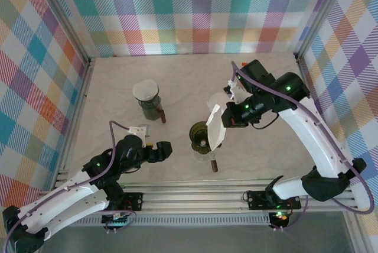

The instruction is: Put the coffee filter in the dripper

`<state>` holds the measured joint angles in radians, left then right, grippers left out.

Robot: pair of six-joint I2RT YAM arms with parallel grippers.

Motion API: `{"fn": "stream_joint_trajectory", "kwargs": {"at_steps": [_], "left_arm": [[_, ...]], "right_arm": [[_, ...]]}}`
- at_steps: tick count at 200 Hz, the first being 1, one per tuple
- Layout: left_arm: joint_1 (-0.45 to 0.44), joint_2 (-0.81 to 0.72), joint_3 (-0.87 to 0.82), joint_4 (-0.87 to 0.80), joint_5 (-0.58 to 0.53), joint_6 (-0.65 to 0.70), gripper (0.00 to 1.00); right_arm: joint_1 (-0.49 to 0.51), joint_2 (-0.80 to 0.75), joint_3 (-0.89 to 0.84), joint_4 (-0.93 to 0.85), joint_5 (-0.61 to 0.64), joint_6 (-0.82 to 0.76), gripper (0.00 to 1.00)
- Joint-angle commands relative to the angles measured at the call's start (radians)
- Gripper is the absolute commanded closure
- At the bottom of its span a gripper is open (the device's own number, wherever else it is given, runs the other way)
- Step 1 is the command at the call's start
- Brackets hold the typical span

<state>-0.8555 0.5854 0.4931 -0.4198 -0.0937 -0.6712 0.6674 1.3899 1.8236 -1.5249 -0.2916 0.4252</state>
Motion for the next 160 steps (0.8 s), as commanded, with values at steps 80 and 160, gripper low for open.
{"fn": "stream_joint_trajectory", "kwargs": {"at_steps": [80,160], "left_arm": [[-0.008,-0.023,0.047,0.019,0.026,0.039,0.01],[-0.007,0.117,0.204,0.224,0.145,0.118,0.0]], "right_arm": [[0.011,0.138,0.036,-0.09,0.002,0.113,1.0],[0.01,0.286,0.126,-0.121,0.074,0.065,1.0]]}}
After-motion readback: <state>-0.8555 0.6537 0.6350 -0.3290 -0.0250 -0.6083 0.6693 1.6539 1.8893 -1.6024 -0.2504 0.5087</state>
